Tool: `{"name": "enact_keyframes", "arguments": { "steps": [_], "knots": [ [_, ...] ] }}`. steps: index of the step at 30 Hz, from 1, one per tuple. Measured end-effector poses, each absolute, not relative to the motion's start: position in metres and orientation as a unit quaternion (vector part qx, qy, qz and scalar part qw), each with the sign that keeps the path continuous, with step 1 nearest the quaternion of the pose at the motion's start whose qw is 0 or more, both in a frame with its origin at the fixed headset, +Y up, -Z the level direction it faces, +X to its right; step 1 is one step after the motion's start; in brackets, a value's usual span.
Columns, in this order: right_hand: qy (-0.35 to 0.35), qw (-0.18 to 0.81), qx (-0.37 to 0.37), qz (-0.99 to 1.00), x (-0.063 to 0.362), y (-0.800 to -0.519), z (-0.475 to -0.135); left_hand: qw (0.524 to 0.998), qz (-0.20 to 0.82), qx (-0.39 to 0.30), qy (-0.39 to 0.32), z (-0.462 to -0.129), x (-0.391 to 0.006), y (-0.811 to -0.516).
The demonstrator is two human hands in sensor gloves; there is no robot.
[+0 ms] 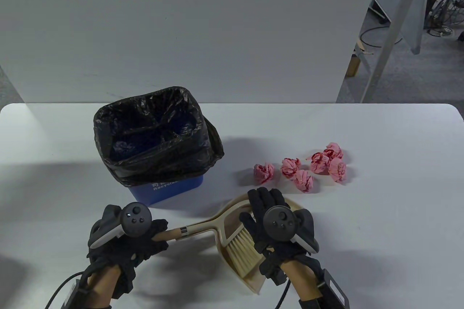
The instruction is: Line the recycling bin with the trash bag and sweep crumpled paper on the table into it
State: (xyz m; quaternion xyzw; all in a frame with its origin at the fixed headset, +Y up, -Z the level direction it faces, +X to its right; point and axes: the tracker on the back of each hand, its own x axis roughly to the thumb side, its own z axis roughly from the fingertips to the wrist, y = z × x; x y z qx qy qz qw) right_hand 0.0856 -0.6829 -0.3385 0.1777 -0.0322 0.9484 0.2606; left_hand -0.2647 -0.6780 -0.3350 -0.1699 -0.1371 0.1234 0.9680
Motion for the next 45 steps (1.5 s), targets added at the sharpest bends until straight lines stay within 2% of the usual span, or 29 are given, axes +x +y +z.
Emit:
{"name": "enact_keyframes", "arguments": {
  "steps": [5, 12, 16, 21, 26, 29, 32, 34, 38, 40, 42, 45],
  "knots": [
    [-0.060, 0.266, 0.185, 0.944, 0.085, -0.677, -0.334, 0.967, 0.160, -0.133, -0.150, -0.332, -0.274, -0.666],
    [-0.142, 0.270, 0.210, 0.929, 0.081, -0.661, -0.321, 0.953, 0.248, -0.080, -0.157, -0.328, -0.275, -0.656],
    [-0.169, 0.272, 0.221, 0.921, 0.072, -0.656, -0.311, 0.939, 0.290, -0.053, -0.178, -0.327, -0.251, -0.652],
    [-0.128, 0.318, 0.217, 0.914, 0.058, -0.660, -0.304, 0.919, 0.342, -0.026, -0.193, -0.330, -0.195, -0.644],
    [-0.046, 0.480, 0.159, 0.861, 0.070, -0.674, -0.317, 0.870, 0.426, -0.065, -0.239, -0.334, -0.140, -0.649],
    [-0.044, 0.582, 0.126, 0.802, 0.084, -0.678, -0.323, 0.828, 0.474, -0.106, -0.279, -0.335, -0.113, -0.658],
    [-0.062, 0.579, 0.105, 0.807, 0.092, -0.675, -0.322, 0.796, 0.498, -0.118, -0.324, -0.334, -0.092, -0.666],
    [-0.087, 0.553, 0.100, 0.823, 0.096, -0.674, -0.323, 0.770, 0.491, -0.165, -0.372, -0.331, -0.079, -0.673],
    [-0.095, 0.567, 0.103, 0.811, 0.099, -0.666, -0.322, 0.743, 0.480, -0.193, -0.424, -0.336, -0.091, -0.676],
    [-0.078, 0.578, 0.100, 0.806, 0.103, -0.659, -0.322, 0.750, 0.486, -0.165, -0.418, -0.343, -0.112, -0.666],
    [-0.079, 0.599, 0.093, 0.791, 0.109, -0.657, -0.323, 0.779, 0.456, -0.136, -0.408, -0.345, -0.125, -0.659],
    [-0.076, 0.608, 0.075, 0.787, 0.126, -0.658, -0.326, 0.866, 0.324, -0.085, -0.371, -0.343, -0.146, -0.655]
  ]
}}
